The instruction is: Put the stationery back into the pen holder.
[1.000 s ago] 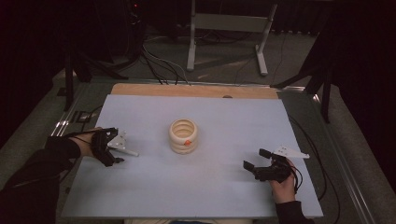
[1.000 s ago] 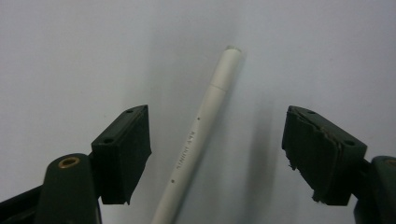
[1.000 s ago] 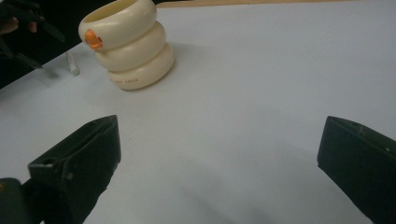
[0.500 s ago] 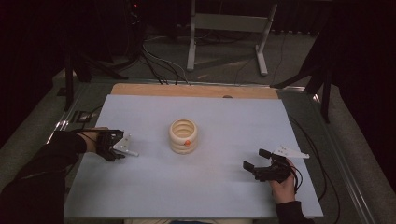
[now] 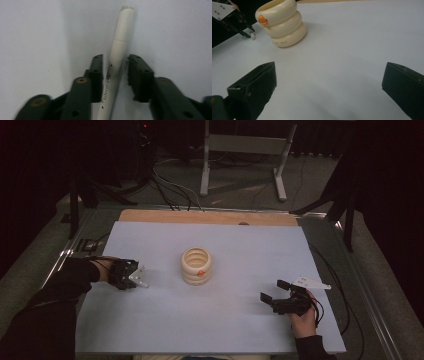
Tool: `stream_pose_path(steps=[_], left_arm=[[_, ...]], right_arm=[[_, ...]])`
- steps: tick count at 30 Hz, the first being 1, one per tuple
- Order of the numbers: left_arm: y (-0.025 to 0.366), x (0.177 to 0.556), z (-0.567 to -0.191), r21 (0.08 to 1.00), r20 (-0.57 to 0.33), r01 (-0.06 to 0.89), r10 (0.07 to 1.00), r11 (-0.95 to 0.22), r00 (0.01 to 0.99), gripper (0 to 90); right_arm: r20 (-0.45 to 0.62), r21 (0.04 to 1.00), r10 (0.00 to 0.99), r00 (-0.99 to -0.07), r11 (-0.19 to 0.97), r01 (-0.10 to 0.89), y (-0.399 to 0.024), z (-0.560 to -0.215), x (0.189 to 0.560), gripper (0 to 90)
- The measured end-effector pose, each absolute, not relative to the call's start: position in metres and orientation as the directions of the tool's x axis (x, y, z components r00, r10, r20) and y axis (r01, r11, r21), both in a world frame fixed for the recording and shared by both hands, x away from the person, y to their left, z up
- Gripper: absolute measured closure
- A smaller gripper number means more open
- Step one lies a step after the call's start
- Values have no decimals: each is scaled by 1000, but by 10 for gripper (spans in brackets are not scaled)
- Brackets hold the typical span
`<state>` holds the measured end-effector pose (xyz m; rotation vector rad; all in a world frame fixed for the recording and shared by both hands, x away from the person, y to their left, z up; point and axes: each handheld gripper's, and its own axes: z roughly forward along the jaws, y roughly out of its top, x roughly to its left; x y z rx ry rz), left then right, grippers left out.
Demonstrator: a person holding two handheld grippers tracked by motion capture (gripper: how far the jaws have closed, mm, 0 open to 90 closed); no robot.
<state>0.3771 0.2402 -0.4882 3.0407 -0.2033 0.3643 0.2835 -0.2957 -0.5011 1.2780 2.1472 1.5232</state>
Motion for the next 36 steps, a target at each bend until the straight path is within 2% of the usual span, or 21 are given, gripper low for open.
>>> stream_pose_path(steps=[3, 5, 9, 14, 18, 20, 29, 36], left_arm=[[239, 378, -488, 52, 219, -132, -117, -990, 969, 720], [239, 379, -488, 52, 201, -122, -109, -991, 973, 784], [240, 382, -487, 51, 177, -109, -98, -993, 979, 795], [241, 383, -478, 57, 202, -101, -88, -993, 975, 798], [240, 385, -467, 82, 212, -27, -9, -996, 977, 798], [240, 384, -464, 90, 208, -23, -4, -996, 978, 798], [241, 386, -451, 235, 109, 88, 116, -968, 987, 799], [245, 387, -443, 343, 56, 142, 171, -928, 984, 798]], right_arm=[[293, 848, 745, -600, 88, 523, -296, -502, 284, 0], [293, 847, 745, -600, 89, 524, -296, -502, 284, 0], [293, 848, 745, -600, 88, 523, -296, -502, 284, 0], [293, 848, 745, -599, 87, 523, -296, -501, 284, 0], [294, 848, 744, -600, 86, 523, -296, -501, 284, 0], [295, 848, 744, -599, 85, 523, -296, -501, 284, 0], [296, 849, 743, -600, 83, 522, -295, -501, 283, 0], [292, 851, 745, -599, 83, 519, -296, -500, 284, 0]])
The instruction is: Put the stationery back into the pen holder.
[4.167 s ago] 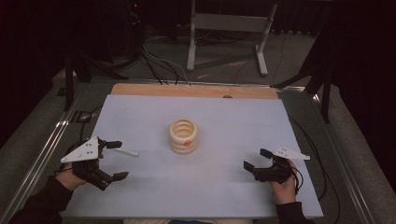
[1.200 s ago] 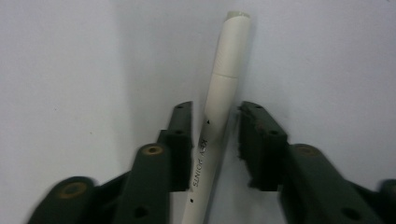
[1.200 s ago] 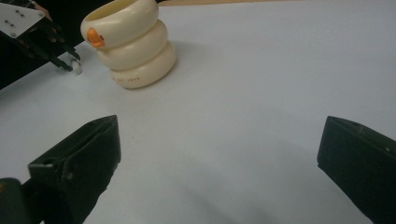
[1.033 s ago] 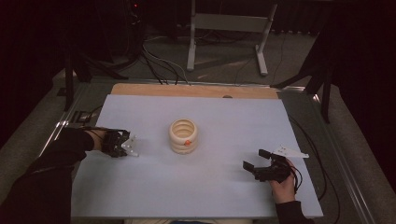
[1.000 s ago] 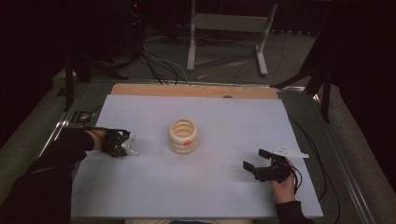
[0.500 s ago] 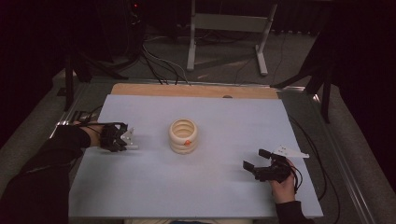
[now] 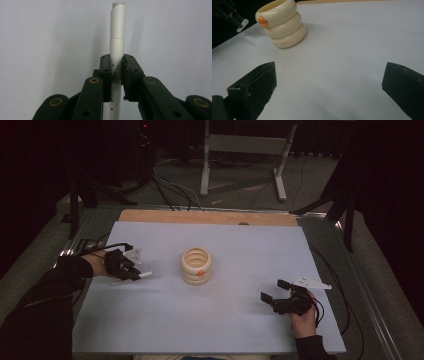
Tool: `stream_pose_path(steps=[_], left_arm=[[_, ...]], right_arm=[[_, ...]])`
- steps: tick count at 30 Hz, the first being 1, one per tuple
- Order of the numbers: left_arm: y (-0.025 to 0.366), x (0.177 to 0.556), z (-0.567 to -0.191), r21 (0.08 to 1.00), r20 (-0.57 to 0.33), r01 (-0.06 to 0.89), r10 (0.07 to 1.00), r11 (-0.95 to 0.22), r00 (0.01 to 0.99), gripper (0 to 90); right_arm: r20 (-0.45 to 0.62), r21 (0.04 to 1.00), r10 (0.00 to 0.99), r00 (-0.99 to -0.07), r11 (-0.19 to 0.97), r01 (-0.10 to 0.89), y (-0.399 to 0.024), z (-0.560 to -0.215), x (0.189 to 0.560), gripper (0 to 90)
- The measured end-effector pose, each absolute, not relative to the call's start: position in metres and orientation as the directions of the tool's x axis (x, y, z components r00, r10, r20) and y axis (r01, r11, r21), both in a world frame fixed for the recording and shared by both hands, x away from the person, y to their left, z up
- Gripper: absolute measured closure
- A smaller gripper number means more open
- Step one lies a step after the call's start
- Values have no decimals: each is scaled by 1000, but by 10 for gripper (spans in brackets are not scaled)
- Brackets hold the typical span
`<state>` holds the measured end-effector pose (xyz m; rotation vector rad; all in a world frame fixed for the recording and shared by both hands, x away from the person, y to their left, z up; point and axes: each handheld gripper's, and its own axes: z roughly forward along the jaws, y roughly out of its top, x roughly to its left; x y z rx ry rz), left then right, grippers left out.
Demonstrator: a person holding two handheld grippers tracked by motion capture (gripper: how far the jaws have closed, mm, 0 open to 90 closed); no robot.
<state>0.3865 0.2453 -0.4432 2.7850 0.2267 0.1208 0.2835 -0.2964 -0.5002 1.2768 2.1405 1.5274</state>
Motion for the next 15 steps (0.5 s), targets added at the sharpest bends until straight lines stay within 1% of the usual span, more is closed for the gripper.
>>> stream_pose_path(steps=[5, 15], left_arm=[[247, 386, -444, 359, 35, 161, 186, -920, 982, 798], [255, 386, -435, 490, -32, 225, 240, -842, 970, 798]], right_arm=[[293, 851, 744, -601, 83, 518, -296, -500, 283, 0], [293, 851, 744, -601, 83, 518, -296, -500, 283, 0]])
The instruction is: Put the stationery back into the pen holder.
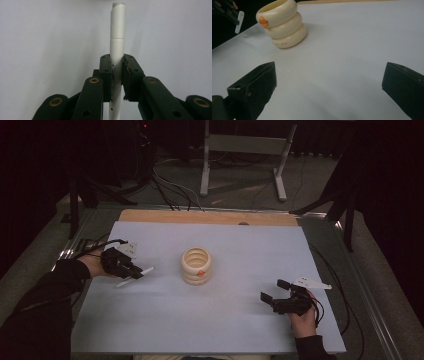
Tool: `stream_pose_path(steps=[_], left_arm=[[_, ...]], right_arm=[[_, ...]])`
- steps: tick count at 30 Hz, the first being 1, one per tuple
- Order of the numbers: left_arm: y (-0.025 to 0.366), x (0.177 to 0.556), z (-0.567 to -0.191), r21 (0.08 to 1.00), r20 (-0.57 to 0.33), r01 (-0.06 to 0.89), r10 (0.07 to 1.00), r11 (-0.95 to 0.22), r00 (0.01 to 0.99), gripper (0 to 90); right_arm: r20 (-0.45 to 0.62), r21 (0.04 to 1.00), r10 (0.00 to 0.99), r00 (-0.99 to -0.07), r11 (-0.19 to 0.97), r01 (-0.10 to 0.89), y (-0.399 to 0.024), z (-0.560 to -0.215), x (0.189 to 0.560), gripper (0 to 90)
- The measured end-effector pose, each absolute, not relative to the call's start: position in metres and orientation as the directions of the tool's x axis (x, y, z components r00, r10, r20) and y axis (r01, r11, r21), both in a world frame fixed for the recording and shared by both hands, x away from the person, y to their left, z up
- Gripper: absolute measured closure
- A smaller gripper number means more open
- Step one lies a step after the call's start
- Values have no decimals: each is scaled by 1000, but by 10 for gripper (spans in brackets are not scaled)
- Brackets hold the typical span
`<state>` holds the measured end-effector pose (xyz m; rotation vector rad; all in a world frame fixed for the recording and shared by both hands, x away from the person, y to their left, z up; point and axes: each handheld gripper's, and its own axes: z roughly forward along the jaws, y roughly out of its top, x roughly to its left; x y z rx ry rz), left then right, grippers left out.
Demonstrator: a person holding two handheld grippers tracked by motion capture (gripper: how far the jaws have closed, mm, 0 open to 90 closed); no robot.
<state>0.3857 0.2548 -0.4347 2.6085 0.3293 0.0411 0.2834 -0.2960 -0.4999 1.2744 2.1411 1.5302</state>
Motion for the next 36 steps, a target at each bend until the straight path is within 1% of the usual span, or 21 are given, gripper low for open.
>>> stream_pose_path(steps=[7, 13, 15, 18, 24, 25, 27, 28, 29, 31, 35, 36], left_arm=[[256, 387, -433, 521, -97, 286, 277, -804, 956, 798], [255, 386, -430, 574, -89, 273, 272, -772, 958, 798], [255, 386, -429, 595, -107, 287, 279, -751, 954, 798], [255, 385, -425, 628, -105, 279, 275, -727, 956, 798], [251, 384, -418, 657, -103, 277, 281, -701, 954, 797], [250, 384, -417, 662, -117, 285, 281, -693, 953, 797], [248, 383, -415, 673, -112, 279, 278, -685, 954, 797], [247, 383, -414, 680, -130, 286, 274, -675, 953, 797], [246, 382, -413, 689, -124, 284, 278, -667, 953, 797], [245, 383, -411, 707, -144, 297, 281, -642, 949, 798], [243, 384, -406, 744, -154, 310, 300, -592, 942, 797], [243, 384, -404, 751, -171, 315, 290, -580, 942, 798]], right_arm=[[295, 852, 743, -601, 80, 517, -296, -499, 283, 0], [299, 853, 742, -600, 74, 517, -296, -499, 283, 0], [298, 854, 742, -601, 74, 515, -296, -499, 283, 0], [299, 855, 742, -600, 71, 514, -297, -498, 283, 0], [299, 855, 742, -600, 71, 513, -297, -498, 282, 0], [299, 855, 742, -600, 71, 514, -297, -498, 282, 0], [299, 857, 742, -600, 68, 511, -297, -498, 282, 0], [299, 857, 743, -599, 67, 511, -297, -497, 282, 0], [298, 857, 744, -598, 67, 511, -297, -497, 282, 0], [301, 857, 743, -598, 64, 511, -297, -497, 282, 0], [298, 858, 742, -600, 67, 509, -297, -497, 282, 0], [297, 858, 742, -601, 69, 510, -297, -497, 282, 0]])
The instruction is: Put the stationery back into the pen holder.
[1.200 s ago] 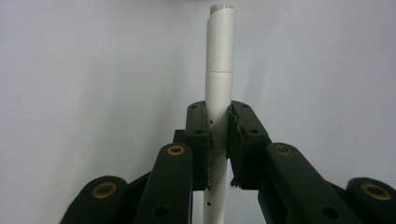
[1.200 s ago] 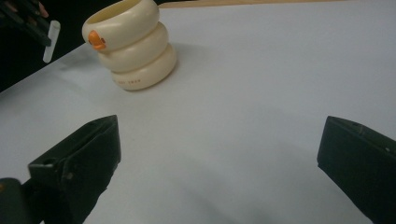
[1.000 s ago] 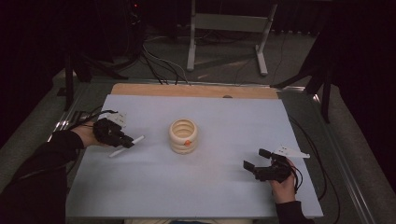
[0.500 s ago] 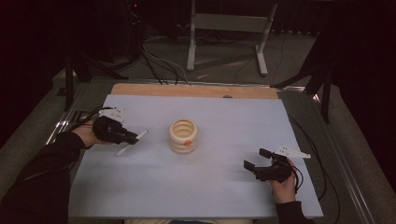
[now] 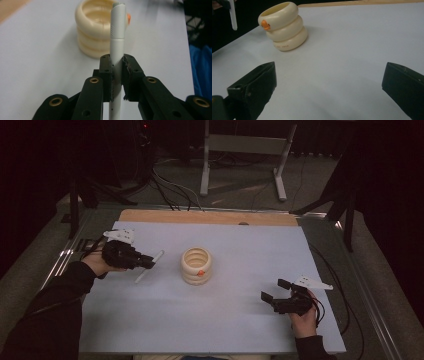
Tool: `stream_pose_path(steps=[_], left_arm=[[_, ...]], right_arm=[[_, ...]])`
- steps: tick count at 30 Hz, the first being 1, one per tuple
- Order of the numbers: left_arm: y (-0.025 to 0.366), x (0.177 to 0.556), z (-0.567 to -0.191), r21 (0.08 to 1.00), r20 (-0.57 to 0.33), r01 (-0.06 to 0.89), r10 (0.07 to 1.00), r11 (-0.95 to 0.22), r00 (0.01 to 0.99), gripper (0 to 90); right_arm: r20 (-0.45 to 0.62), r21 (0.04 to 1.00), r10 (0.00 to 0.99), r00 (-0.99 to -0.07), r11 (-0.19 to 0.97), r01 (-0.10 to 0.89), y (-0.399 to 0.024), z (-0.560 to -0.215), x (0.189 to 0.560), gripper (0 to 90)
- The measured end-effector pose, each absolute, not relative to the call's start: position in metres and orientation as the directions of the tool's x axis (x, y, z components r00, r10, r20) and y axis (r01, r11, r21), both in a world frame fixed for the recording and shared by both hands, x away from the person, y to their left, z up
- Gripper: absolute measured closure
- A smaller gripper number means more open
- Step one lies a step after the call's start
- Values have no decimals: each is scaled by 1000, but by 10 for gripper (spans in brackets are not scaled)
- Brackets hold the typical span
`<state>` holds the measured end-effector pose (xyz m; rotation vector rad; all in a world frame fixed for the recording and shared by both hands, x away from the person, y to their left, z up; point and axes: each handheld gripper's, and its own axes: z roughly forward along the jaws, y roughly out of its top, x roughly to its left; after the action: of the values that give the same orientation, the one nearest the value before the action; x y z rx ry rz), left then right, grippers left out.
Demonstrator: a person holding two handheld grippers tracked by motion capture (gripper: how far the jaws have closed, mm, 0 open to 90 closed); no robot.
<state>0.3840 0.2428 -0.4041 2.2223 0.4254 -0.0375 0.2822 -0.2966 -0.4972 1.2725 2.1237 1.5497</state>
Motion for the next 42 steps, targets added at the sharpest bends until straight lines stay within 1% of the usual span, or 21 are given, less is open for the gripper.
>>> stream_pose_path(steps=[6, 11, 17, 21, 22, 25, 26, 28, 36, 39, 42], left_arm=[[239, 384, -393, 779, -173, 311, 290, -545, 941, 797], [236, 384, -385, 818, -179, 307, 292, -487, 940, 798], [230, 388, -378, 860, -172, 303, 325, -410, 930, 797], [224, 391, -373, 881, -188, 318, 357, -351, 915, 797], [222, 391, -372, 890, -169, 305, 376, -339, 911, 798], [219, 394, -368, 906, -178, 310, 405, -288, 897, 798], [217, 395, -367, 907, -186, 314, 403, -280, 896, 798], [214, 395, -365, 914, -169, 299, 414, -273, 894, 798], [200, 397, -365, 939, -159, 269, 421, -214, 893, 798], [194, 400, -367, 950, -171, 267, 439, -165, 882, 797], [189, 402, -369, 956, -170, 257, 451, -140, 876, 798]], right_arm=[[289, 860, 745, -600, 74, 506, -296, -497, 282, 0], [268, 863, 750, -604, 92, 497, -295, -496, 281, 0], [256, 864, 752, -608, 103, 492, -293, -496, 281, 0], [261, 866, 750, -608, 96, 490, -294, -496, 280, 0], [263, 867, 749, -608, 93, 490, -294, -496, 280, 0], [268, 866, 750, -605, 88, 492, -295, -496, 280, 0], [271, 867, 749, -605, 84, 492, -295, -496, 280, 0], [270, 867, 748, -606, 84, 491, -295, -495, 280, 0], [275, 867, 744, -609, 81, 491, -295, -495, 280, 0], [277, 868, 744, -609, 79, 491, -295, -495, 280, 0], [277, 868, 743, -609, 79, 491, -295, -495, 280, 0]])
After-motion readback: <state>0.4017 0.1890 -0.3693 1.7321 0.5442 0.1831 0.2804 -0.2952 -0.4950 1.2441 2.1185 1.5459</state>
